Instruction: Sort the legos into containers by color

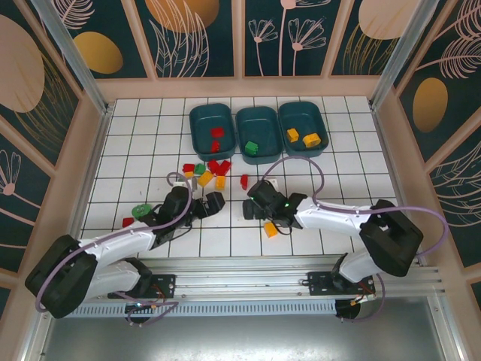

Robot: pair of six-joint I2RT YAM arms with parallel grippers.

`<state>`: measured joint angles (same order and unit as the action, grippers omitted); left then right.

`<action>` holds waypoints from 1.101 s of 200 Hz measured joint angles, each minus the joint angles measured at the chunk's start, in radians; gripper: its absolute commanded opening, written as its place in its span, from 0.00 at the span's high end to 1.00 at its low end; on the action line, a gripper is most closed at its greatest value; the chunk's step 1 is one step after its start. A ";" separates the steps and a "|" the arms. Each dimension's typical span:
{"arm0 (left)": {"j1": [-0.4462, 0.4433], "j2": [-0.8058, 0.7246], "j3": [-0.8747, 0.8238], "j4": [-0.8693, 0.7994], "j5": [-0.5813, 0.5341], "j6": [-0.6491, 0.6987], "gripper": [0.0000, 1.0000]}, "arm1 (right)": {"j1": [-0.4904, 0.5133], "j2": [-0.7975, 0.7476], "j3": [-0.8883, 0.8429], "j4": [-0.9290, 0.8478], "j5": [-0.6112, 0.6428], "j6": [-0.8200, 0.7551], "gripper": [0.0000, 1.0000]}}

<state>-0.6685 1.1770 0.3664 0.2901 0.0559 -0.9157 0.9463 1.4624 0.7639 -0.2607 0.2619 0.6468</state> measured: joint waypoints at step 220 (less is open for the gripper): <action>-0.002 -0.182 -0.028 -0.097 -0.194 0.002 0.01 | 0.068 0.226 0.091 0.051 0.199 0.125 0.45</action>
<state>-0.6701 0.9947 0.3382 0.1928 -0.1379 -0.9142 1.0138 1.6882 0.8551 -0.2096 0.4610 0.7719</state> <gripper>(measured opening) 0.985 0.621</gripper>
